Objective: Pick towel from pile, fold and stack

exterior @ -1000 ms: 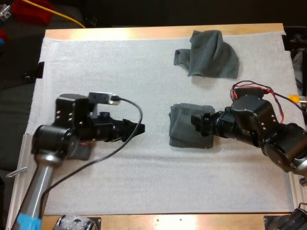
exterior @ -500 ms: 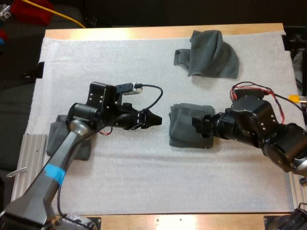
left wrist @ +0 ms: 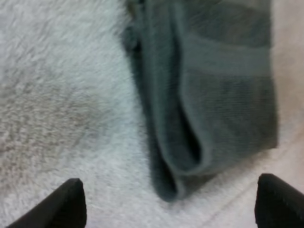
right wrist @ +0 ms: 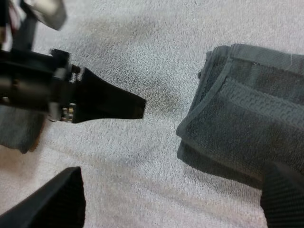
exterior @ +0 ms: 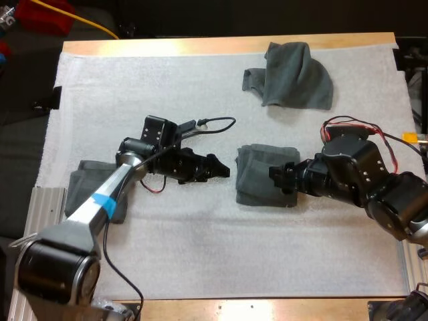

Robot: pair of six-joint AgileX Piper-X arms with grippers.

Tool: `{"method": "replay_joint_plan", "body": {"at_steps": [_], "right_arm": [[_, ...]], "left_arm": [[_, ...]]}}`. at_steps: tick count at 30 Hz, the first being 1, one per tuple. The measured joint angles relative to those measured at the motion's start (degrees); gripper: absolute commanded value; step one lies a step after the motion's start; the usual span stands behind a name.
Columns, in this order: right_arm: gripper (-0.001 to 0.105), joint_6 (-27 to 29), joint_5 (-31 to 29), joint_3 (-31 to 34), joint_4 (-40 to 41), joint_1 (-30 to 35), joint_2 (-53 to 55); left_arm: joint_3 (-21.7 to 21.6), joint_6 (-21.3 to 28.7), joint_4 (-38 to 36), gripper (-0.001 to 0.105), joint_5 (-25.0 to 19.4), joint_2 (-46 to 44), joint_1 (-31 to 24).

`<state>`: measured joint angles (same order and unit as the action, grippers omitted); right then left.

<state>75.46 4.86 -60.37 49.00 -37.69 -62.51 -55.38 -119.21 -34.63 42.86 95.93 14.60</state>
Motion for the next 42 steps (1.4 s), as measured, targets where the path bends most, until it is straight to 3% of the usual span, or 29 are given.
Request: {"method": "replay_joint_plan", "body": {"at_steps": [17, 22, 27, 36, 42], "right_arm": [[0.074, 0.0, 0.0, 0.0, 0.0, 0.0, 0.0], [0.074, 0.0, 0.0, 0.0, 0.0, 0.0, 0.0], [0.074, 0.0, 0.0, 0.0, 0.0, 0.0, 0.0], [0.074, 0.0, 0.0, 0.0, 0.0, 0.0, 0.0], [0.074, 0.0, 0.0, 0.0, 0.0, 0.0, 0.0]], "left_arm": [[0.0, -4.73, 1.64, 0.071, 1.79, 6.67, 0.1], [-0.18, -5.47, 2.3, 0.071, 1.79, 6.67, 2.42], [-0.74, -9.96, 5.51, 0.071, 1.79, 7.36, 5.93], [-8.12, -14.16, 4.06, 0.069, 1.79, 12.09, 8.61], [-13.91, -14.94, -1.96, 0.068, 1.79, 15.54, 10.3]]}}
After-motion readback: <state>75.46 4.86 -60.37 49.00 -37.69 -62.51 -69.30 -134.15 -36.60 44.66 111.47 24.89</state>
